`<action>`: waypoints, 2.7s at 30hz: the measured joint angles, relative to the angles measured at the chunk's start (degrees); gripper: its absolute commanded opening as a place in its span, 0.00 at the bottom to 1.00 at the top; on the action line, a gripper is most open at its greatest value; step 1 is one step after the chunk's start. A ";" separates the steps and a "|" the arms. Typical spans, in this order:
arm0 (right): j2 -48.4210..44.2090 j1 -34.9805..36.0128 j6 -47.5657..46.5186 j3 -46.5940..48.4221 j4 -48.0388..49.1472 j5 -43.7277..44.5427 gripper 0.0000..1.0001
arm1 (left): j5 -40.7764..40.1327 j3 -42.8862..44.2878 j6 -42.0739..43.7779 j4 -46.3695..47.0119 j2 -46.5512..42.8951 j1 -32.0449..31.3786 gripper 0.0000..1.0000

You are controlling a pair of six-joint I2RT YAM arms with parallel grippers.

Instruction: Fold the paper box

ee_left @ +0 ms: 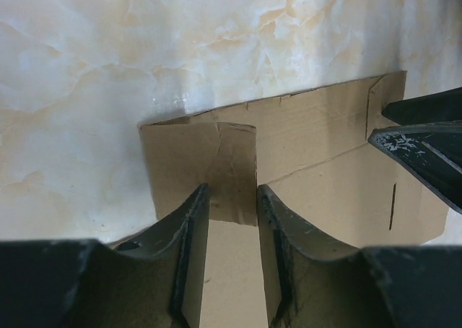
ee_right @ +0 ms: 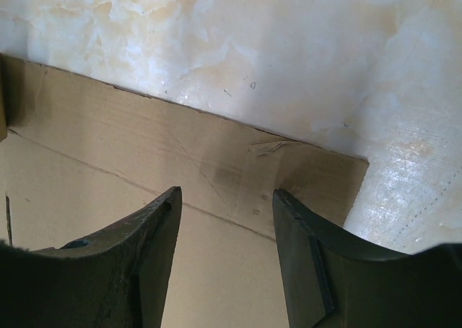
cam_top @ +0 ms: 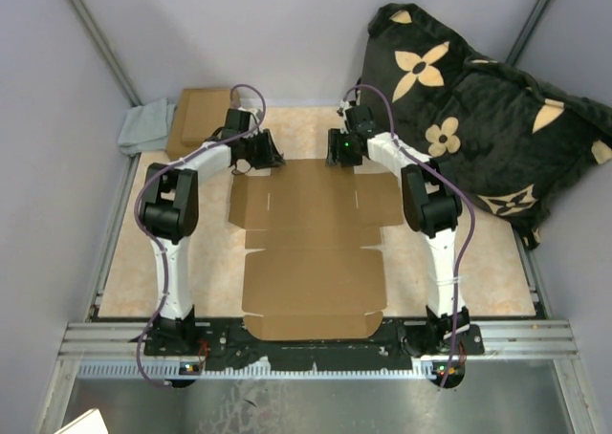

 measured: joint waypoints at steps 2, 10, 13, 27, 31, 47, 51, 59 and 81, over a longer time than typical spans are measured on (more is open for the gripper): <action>0.11 0.00 0.02 0.00 0.11 -0.04 0.54 | 0.07 0.33 -0.17 -0.13 0.24 -0.15 0.45; 0.17 0.00 0.33 0.00 0.39 -0.33 0.54 | 0.13 2.97 -0.94 -1.25 3.23 -0.39 0.46; 0.20 0.00 0.42 0.00 0.50 -0.39 0.54 | -0.35 4.98 -1.14 -2.93 4.35 -0.46 0.45; -1.99 0.00 1.42 0.02 -2.84 1.49 0.67 | -5.16 0.20 -0.02 -8.94 -5.73 -0.44 0.60; -8.79 -0.09 1.95 -1.92 -5.22 4.13 0.71 | -6.03 -5.27 0.37 -9.35 -17.11 0.00 0.75; -56.19 -0.55 8.22 -51.60 -2.40 7.98 0.79 | -2.82 -40.92 -3.93 -7.87 -43.21 5.35 0.76; -56.46 -0.57 9.35 -56.63 -2.19 7.67 0.79 | -1.92 -42.53 -4.26 -6.93 -43.69 5.31 0.76; -54.64 -0.81 10.51 -60.11 1.84 5.75 0.78 | -1.88 -45.64 -4.20 -6.54 -43.56 5.33 0.75; -50.47 -0.83 10.54 -62.05 6.45 3.04 0.76 | -2.12 -47.93 -4.00 -6.12 -39.01 3.96 0.71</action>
